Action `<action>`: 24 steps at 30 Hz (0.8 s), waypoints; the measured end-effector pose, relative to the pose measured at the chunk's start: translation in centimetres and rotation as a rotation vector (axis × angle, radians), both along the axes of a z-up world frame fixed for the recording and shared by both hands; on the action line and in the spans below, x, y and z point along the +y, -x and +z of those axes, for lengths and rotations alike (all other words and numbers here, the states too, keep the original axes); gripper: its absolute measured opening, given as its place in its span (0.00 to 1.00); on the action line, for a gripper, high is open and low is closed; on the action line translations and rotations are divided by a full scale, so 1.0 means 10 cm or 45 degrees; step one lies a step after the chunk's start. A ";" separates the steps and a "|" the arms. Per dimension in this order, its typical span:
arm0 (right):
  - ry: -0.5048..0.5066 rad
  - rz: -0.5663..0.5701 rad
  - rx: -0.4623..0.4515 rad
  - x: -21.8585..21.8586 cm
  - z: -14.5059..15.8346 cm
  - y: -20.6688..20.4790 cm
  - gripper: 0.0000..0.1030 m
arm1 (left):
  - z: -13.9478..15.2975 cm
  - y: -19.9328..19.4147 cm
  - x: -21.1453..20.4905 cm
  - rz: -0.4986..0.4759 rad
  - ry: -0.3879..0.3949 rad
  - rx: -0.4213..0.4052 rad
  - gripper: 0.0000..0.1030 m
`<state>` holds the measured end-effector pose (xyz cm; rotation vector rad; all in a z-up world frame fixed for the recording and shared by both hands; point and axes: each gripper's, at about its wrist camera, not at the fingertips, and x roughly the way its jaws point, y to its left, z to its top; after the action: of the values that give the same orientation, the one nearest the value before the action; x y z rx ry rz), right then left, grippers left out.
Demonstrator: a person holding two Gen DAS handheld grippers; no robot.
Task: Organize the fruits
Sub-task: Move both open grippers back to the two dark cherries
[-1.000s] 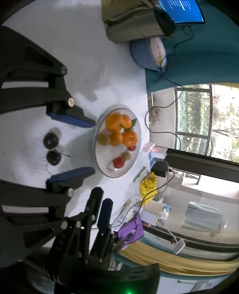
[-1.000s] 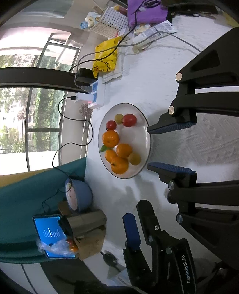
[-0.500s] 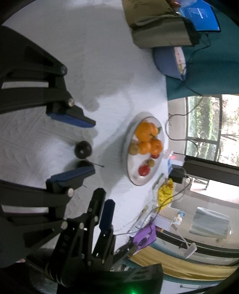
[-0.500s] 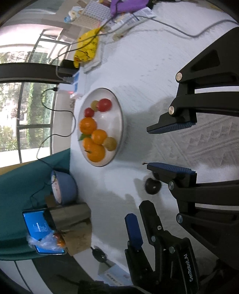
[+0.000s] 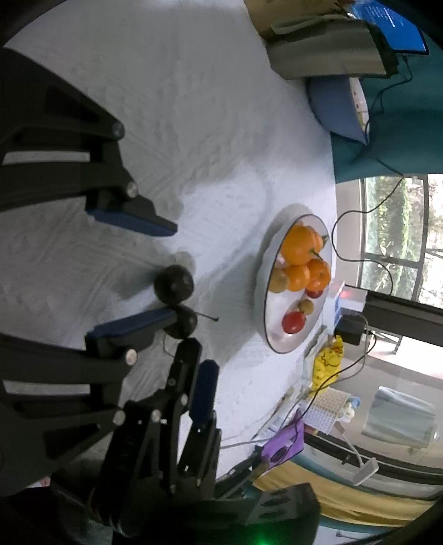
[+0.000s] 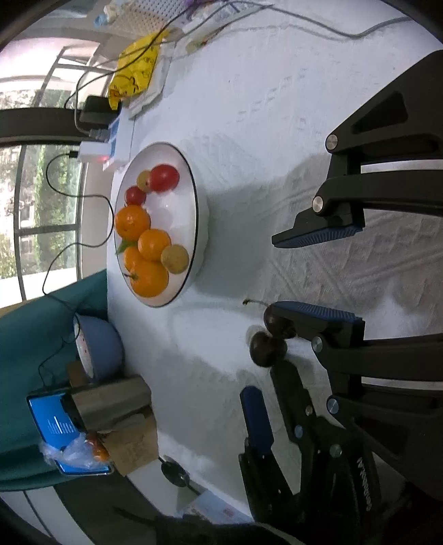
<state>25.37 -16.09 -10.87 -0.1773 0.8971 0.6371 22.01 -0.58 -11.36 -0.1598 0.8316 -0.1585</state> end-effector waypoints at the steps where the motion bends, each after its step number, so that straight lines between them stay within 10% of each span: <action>1: -0.007 0.004 0.003 0.01 0.01 0.00 0.33 | -0.01 -0.01 0.00 0.001 0.002 0.006 0.45; 24: 0.001 0.065 0.112 0.03 -0.09 0.17 0.33 | -0.05 0.10 0.33 0.068 0.040 0.021 0.45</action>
<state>23.67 -15.75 -11.80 -0.1741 0.9800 0.6966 20.99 2.68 -11.85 -0.2133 0.8404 -0.1201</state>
